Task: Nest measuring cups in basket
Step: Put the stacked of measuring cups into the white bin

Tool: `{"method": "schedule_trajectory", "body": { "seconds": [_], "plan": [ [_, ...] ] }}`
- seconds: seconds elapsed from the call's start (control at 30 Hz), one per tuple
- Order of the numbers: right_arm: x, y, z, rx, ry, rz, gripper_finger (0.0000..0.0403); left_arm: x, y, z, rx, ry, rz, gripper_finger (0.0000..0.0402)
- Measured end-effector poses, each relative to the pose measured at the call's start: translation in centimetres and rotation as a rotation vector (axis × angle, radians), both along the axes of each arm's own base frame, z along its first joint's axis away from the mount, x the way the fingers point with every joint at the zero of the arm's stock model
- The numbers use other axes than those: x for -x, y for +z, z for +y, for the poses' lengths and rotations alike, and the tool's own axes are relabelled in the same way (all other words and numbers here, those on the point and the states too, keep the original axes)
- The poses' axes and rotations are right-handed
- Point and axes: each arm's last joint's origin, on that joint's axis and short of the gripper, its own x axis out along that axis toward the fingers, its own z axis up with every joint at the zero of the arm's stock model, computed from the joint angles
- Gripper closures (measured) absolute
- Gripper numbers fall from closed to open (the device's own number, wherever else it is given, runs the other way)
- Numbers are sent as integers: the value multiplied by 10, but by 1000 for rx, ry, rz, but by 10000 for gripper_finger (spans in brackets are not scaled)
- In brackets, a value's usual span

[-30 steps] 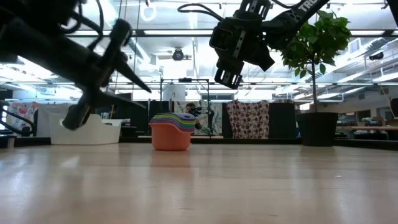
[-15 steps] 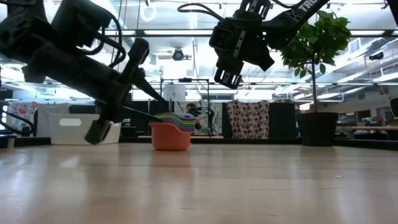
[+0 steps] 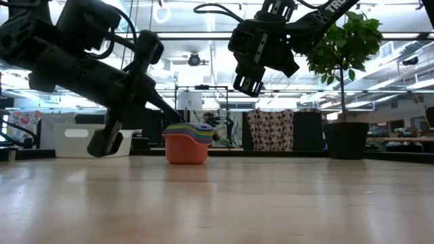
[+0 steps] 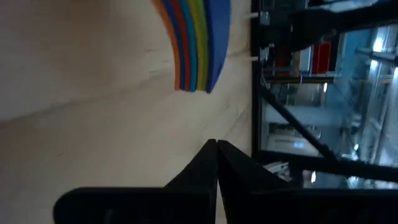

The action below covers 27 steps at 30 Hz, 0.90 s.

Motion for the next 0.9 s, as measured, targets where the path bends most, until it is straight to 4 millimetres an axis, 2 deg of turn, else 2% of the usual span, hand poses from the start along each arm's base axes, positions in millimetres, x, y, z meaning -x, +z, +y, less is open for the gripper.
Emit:
{"method": "schedule_trajectory", "body": {
  "seconds": [0.2,0.43,0.67,0.9],
  "plan": [
    [0,0,0,-1,0,1,148,-1,-1,5,-138,-7,11,343],
    [0,0,0,-2,0,2,148,-1,-3,9,-131,5,35,270],
    [0,0,0,-2,0,3,148,3,-10,13,-106,99,109,199],
    [0,0,0,4,-10,5,148,0,-7,18,-88,132,74,178]
  ]
}}
